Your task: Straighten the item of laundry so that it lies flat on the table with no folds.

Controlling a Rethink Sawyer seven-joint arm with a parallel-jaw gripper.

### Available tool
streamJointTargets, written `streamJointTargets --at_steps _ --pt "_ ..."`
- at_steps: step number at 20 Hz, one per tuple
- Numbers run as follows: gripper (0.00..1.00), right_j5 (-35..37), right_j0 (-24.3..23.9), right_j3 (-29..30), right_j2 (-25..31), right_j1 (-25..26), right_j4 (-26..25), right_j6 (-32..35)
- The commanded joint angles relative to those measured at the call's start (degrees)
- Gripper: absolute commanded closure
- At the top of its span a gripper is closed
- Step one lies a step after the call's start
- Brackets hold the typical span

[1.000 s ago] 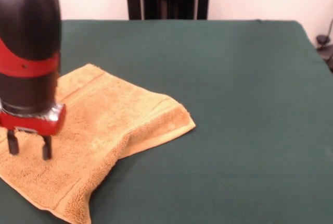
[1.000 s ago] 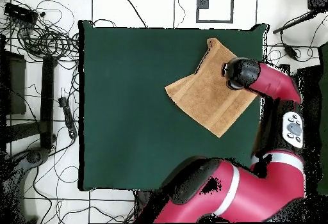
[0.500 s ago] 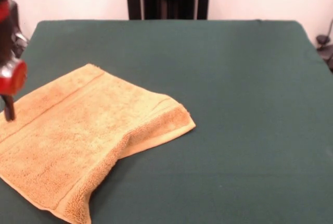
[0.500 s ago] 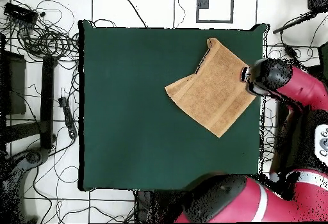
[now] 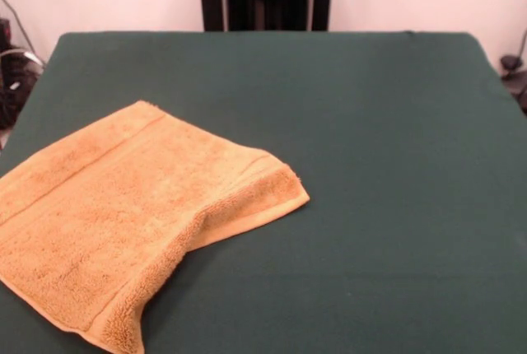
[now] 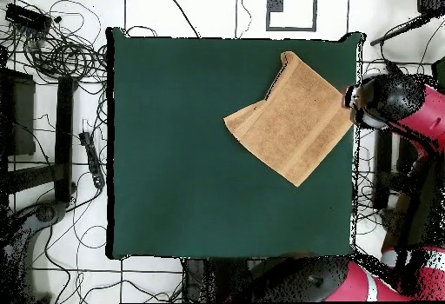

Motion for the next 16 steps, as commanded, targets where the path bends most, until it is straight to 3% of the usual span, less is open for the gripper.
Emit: streamJointTargets --at_steps 1,9,16 --pt "0.00 3.5 0.0 8.2 6.7 2.3 -3.2 -7.9" --pt "0.00 5.7 -3.4 2.3 7.4 7.3 -3.6 -8.7" --pt "0.00 10.7 -5.7 -2.0 9.3 7.3 -4.2 -12.8"
